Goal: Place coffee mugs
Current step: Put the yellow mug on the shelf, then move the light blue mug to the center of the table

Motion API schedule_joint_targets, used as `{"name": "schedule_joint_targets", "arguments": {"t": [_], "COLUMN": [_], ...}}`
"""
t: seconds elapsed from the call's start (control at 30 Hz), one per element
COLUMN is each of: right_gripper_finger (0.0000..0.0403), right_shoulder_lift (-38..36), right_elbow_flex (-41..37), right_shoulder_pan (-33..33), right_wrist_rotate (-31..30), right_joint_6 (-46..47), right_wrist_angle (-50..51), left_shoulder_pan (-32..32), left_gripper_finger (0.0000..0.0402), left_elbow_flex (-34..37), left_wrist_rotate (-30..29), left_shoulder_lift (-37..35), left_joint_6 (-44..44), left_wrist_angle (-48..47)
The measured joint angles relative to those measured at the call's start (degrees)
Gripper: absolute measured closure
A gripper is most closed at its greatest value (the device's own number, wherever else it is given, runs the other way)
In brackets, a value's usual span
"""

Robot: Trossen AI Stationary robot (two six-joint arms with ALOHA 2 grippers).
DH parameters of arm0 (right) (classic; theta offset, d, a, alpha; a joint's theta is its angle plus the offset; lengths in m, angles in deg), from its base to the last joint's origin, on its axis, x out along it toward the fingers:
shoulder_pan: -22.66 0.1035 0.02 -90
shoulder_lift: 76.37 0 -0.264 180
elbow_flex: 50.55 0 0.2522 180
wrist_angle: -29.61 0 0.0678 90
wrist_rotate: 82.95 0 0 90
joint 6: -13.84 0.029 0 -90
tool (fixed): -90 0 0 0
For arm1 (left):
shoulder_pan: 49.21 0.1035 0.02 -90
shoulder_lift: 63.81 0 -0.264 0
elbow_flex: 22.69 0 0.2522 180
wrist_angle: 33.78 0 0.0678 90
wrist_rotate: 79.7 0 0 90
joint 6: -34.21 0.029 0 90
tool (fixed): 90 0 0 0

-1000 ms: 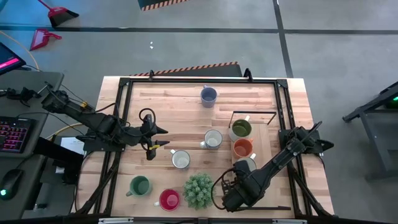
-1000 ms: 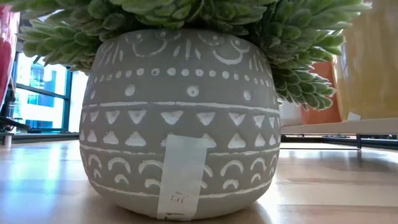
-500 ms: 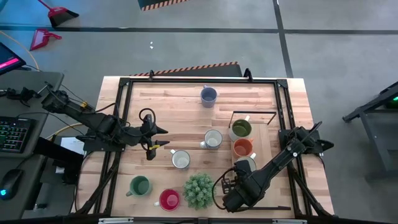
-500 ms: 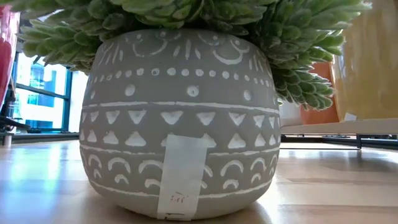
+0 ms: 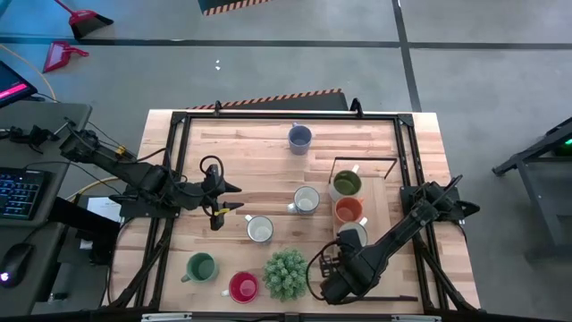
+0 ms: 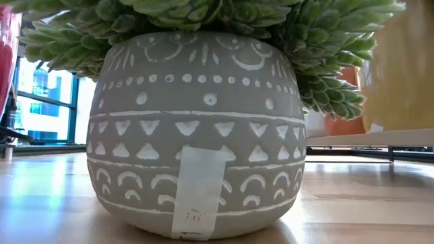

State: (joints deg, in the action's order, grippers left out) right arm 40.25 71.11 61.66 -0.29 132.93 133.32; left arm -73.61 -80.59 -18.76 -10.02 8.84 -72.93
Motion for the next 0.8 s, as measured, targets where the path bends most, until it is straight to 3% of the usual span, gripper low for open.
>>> {"name": "schedule_joint_targets", "arguments": {"t": [0.4, 0.63, 0.8], "right_gripper_finger": [0.0403, 0.0403, 0.0403], "right_shoulder_lift": [0.0, -0.46, -2.3], "right_elbow_flex": [-0.02, -0.02, -0.02], "right_shoulder_pan": [-0.02, -0.02, -0.54], "right_wrist_rotate": [-0.71, 2.1, -6.54], "right_joint_6": [-0.05, -10.18, -21.88], "right_wrist_angle": [0.04, -8.56, -17.61], "left_shoulder_pan": [-0.02, -0.02, -0.02], "left_gripper_finger": [0.02, 0.02, 0.02], "left_elbow_flex": [0.0, 0.0, 0.0], "left_wrist_rotate": [0.02, 0.92, 2.83], "left_shoulder_lift": [-0.01, 0.01, -0.01], "left_joint_6": [-0.54, -0.06, -0.02], "left_wrist_angle": [0.02, 0.02, 0.0]}}
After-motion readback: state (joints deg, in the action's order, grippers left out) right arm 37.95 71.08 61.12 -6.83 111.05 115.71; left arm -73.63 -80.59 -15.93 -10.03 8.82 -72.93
